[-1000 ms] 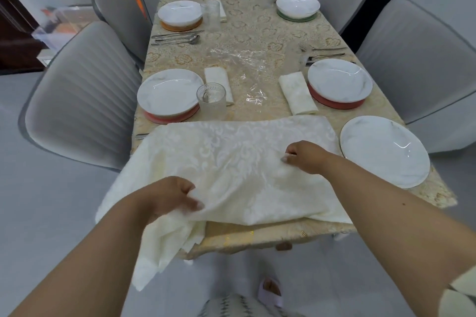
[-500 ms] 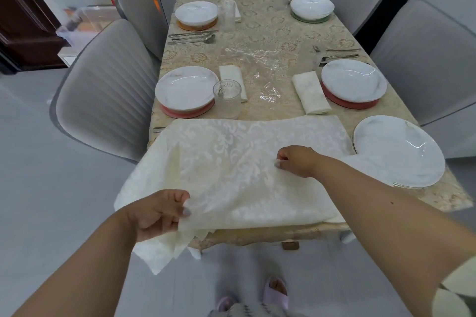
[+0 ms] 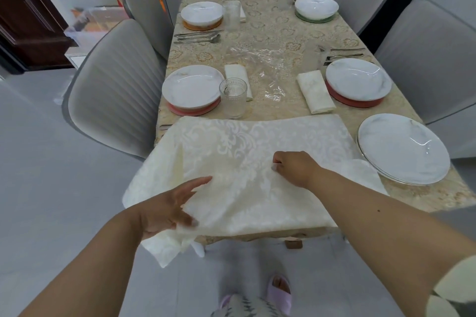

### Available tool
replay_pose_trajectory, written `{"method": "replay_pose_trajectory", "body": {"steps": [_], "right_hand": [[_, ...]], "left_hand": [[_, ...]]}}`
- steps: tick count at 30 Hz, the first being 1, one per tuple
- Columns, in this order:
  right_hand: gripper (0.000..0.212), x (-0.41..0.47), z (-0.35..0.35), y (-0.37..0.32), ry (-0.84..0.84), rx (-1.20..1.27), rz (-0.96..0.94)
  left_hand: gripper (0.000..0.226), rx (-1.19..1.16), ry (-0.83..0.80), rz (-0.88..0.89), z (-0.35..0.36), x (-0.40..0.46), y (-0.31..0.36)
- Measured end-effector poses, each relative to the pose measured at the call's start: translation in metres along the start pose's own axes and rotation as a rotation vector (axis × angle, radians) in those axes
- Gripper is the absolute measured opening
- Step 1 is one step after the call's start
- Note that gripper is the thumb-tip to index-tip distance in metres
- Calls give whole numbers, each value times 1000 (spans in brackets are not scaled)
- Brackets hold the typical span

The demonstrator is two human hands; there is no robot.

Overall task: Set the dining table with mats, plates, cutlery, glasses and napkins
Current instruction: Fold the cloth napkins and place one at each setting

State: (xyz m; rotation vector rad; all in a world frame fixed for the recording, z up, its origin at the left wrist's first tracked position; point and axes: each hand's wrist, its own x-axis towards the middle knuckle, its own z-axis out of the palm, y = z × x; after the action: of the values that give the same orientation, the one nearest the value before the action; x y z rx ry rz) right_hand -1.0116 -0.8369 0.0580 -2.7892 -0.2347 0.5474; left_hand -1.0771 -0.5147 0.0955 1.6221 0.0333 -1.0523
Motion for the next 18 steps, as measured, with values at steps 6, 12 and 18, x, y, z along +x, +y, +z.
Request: {"method": "replay_pose_trajectory", "body": {"steps": [6,12,18], "right_hand": [[18,0,7,-5,31,-78,-21],[21,-3,14,-11,129,-105,-34],[13,-6,18,-1,214,-147,57]], "left_hand": [[47,57,697,148,22,16,-5],[95,132,628,207,13,1,-22],[31,273,871,106,22,20,-18]]}}
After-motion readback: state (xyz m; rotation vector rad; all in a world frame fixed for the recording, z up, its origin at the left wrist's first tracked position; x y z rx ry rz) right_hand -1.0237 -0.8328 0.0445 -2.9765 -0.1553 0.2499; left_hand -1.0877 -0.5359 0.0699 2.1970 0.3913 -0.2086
